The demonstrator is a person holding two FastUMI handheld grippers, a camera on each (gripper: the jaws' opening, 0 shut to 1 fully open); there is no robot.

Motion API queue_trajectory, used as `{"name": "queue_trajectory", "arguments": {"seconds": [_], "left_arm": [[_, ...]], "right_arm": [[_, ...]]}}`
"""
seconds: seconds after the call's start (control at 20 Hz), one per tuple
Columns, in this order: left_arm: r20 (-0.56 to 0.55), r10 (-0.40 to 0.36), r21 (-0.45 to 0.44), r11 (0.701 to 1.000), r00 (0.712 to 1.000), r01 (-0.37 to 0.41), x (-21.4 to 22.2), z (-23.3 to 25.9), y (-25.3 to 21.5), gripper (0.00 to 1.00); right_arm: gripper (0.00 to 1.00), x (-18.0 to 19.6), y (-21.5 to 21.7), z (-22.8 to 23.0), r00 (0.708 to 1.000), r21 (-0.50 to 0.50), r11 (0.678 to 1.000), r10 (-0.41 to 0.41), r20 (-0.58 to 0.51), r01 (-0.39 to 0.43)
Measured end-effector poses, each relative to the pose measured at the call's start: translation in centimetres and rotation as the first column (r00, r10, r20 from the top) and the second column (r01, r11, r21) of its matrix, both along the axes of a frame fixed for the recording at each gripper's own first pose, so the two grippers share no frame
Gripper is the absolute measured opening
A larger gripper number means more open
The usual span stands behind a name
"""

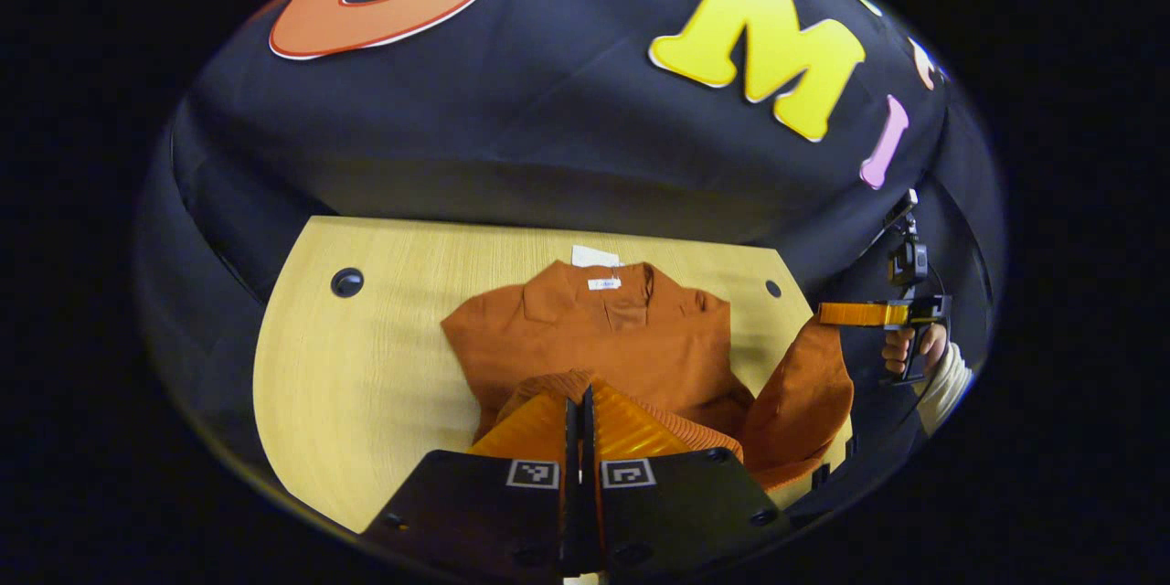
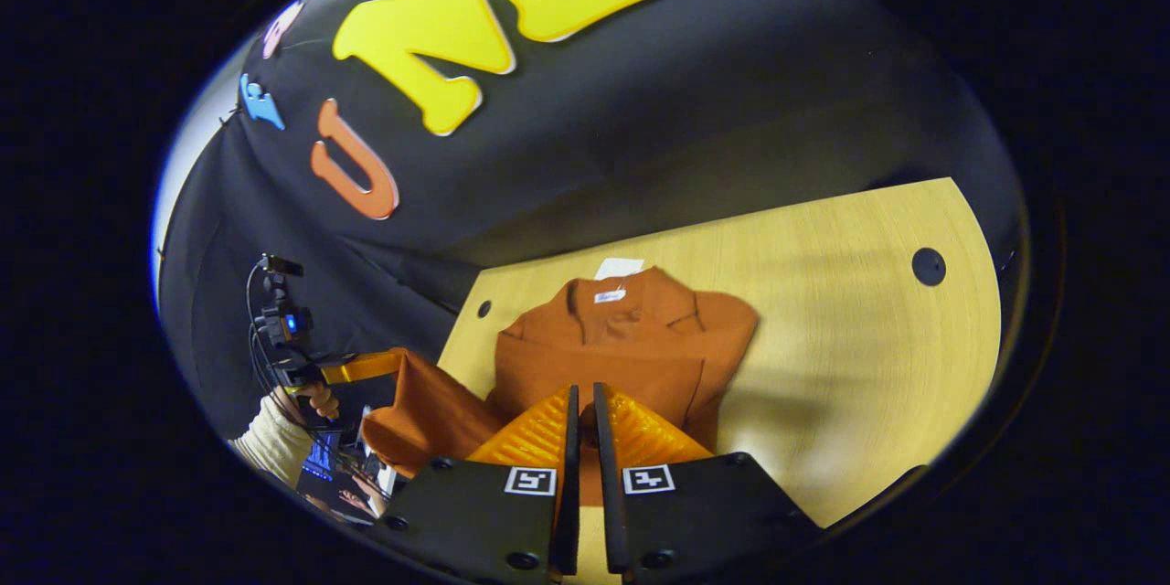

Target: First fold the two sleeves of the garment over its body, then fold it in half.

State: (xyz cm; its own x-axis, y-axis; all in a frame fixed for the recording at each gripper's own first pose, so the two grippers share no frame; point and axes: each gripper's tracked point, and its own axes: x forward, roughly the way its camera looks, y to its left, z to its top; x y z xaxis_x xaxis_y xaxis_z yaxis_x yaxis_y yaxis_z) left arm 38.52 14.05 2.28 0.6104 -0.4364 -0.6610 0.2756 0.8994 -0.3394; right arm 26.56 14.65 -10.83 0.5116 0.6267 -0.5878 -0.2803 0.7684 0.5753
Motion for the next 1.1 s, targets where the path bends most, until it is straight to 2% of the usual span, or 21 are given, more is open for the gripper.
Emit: {"name": "queue_trajectory", "arguments": {"seconds": [0.2,0.3,0.35,0.4,0.45,0.5,0.55,0.6,0.7,0.85,1.0,1.05,1.1], "left_arm": [[-0.068,0.084,-0.082,0.993,0.994,-0.089,7.7,-4.8,0.9,0.03],[-0.132,0.13,-0.133,0.98,0.983,-0.147,10.6,-7.9,0.7,0.03],[-0.174,0.153,-0.158,0.971,0.973,-0.181,11.3,-9.4,0.7,0.03],[-0.218,0.184,-0.19,0.955,0.958,-0.226,11.8,-10.6,0.8,0.03],[-0.25,0.206,-0.237,0.934,0.946,-0.266,12.2,-11.2,0.6,0.03],[-0.285,0.225,-0.289,0.907,0.932,-0.307,12.3,-11.6,1.2,0.03],[-0.32,0.237,-0.336,0.877,0.917,-0.344,12.5,-12.0,1.5,0.07],[-0.353,0.252,-0.366,0.849,0.901,-0.381,13.0,-12.7,2.9,0.02],[-0.404,0.262,-0.406,0.807,0.876,-0.429,13.7,-14.3,5.7,0.03],[-0.491,0.287,-0.507,0.674,0.822,-0.538,14.5,-14.0,6.3,0.02],[-0.563,0.291,-0.578,0.53,0.773,-0.621,14.5,-14.0,3.7,0.05],[-0.577,0.301,-0.6,0.474,0.759,-0.644,14.3,-13.6,3.7,0.06],[-0.583,0.308,-0.634,0.408,0.752,-0.658,15.1,-13.4,2.6,0.17]], "right_arm": [[0.1,8.2,0.0,-5.1,0.993,-0.036,0.993,-0.114,-0.038,0.112],[0.1,11.7,-0.5,-8.4,0.981,-0.043,0.983,-0.18,-0.07,0.177],[0.1,12.8,-1.7,-9.8,0.966,-0.073,0.968,-0.246,-0.078,0.241],[0.0,14.6,-1.9,-12.0,0.948,-0.065,0.953,-0.302,-0.099,0.297],[0.01,15.6,-2.2,-12.2,0.935,-0.028,0.943,-0.331,-0.128,0.331],[0.0,16.0,-2.8,-13.2,0.925,-0.031,0.936,-0.352,-0.142,0.351],[0.01,15.9,-2.9,-14.4,0.924,-0.053,0.935,-0.354,-0.148,0.35],[0.0,15.7,-3.0,-14.9,0.924,-0.052,0.938,-0.346,-0.16,0.342],[0.01,15.8,-2.9,-14.9,0.925,-0.056,0.938,-0.347,-0.156,0.343],[0.01,15.9,-3.3,-14.5,0.922,-0.058,0.935,-0.355,-0.155,0.351],[0.01,15.9,-3.3,-14.2,0.92,-0.059,0.932,-0.362,-0.147,0.358],[0.01,15.9,-3.1,-14.2,0.92,-0.058,0.932,-0.363,-0.145,0.358],[0.01,15.7,-2.9,-13.9,0.923,-0.046,0.935,-0.355,-0.145,0.352]]}}
